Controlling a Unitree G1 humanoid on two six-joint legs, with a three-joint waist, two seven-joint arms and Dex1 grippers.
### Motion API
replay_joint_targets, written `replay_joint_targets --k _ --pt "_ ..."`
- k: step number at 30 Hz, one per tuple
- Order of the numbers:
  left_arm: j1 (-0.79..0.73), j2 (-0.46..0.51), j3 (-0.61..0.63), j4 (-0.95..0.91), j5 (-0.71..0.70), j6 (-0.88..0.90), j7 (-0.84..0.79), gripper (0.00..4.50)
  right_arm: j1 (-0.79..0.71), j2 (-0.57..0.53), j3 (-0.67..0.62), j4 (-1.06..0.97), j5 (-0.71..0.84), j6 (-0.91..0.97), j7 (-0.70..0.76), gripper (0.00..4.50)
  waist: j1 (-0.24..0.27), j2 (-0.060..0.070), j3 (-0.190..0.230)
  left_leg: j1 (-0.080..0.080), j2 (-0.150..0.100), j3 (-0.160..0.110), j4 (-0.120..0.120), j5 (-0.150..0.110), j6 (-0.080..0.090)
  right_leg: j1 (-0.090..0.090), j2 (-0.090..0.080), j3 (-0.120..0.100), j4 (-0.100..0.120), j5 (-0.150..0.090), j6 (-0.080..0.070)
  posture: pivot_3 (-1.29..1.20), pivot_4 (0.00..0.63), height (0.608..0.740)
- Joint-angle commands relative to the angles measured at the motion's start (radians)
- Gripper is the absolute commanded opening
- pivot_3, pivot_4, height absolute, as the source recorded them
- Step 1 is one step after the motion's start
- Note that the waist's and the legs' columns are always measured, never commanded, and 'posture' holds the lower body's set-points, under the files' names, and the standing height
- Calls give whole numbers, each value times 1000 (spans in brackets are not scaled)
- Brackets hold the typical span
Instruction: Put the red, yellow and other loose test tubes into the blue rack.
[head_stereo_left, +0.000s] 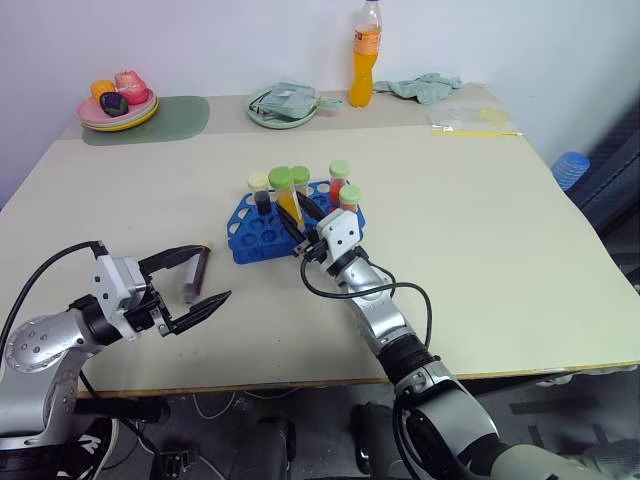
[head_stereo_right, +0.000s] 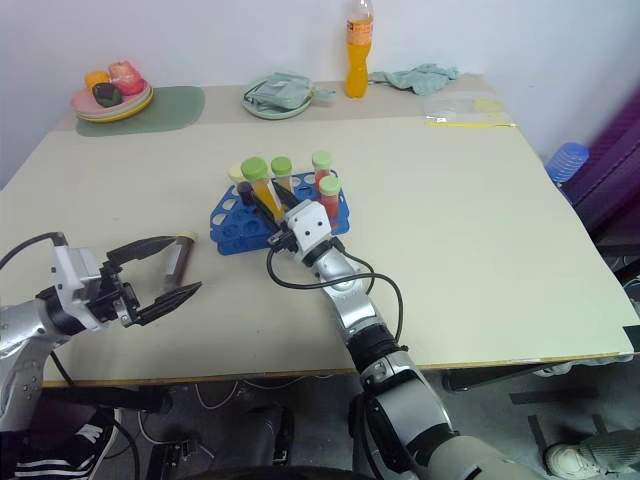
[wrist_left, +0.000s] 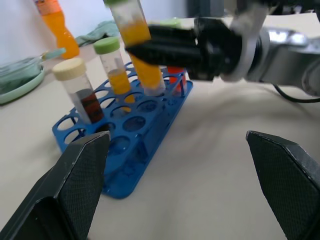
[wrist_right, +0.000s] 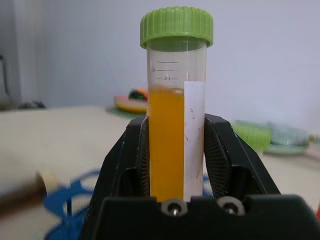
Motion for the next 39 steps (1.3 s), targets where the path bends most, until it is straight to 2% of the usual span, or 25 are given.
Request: replay_joint_targets --k 1,15,26,31,32,33,34,36,38,39 --pt "7 9 31 -33 -20 2 5 4500 -51 9 -16 51 -25 -75 -42 1599 0 0 0 0 0 0 0 0 0 0 0 0 0 0 0 0 150 740" --pt "6 15 35 -32 -28 7 -1 4500 -22 -4 -22 103 -42 -120 -61 1599 -1 0 0 0 0 0 0 0 0 0 0 0 1 0 0 0 150 740" --pt "15 19 37 -37 -29 7 -5 4500 -11 -8 -72 138 -22 -54 -111 1599 1 0 0 1 0 0 0 0 0 1 0 0 1 0 0 0 150 740" --pt "17 20 37 -42 -30 8 -5 4500 -8 8 -72 139 3 -43 -70 1599 1 0 0 1 0 0 0 0 0 1 0 0 1 0 0 0 150 740" --pt "17 21 36 -42 -29 9 -5 4500 2 22 -74 126 43 -41 -17 1599 0 0 0 1 0 0 0 0 0 1 0 0 1 0 0 0 150 740" --pt "18 21 36 -42 -28 8 -5 4500 9 29 -73 116 58 -36 11 2196 0 0 0 1 0 0 0 0 0 1 0 0 1 0 0 0 150 740" --pt "18 22 36 -43 -27 8 -4 4500 12 29 -69 110 59 -40 24 2493 0 0 0 1 0 0 0 0 0 1 0 0 1 0 0 0 150 740" --pt "21 20 37 -46 -28 8 -1 4500 16 25 -66 102 48 -45 24 3370 0 0 0 1 0 0 0 0 0 1 0 0 1 0 0 0 150 740" --pt "26 18 39 -53 -28 9 4 4500 24 6 -63 73 33 -41 27 4435 0 0 0 1 0 0 0 0 0 1 0 0 1 0 0 0 150 740" --pt "32 18 41 -57 -27 9 6 4500 33 -6 -61 46 32 -22 37 4479 0 0 0 1 0 0 0 0 0 0 0 0 1 0 0 0 150 740"
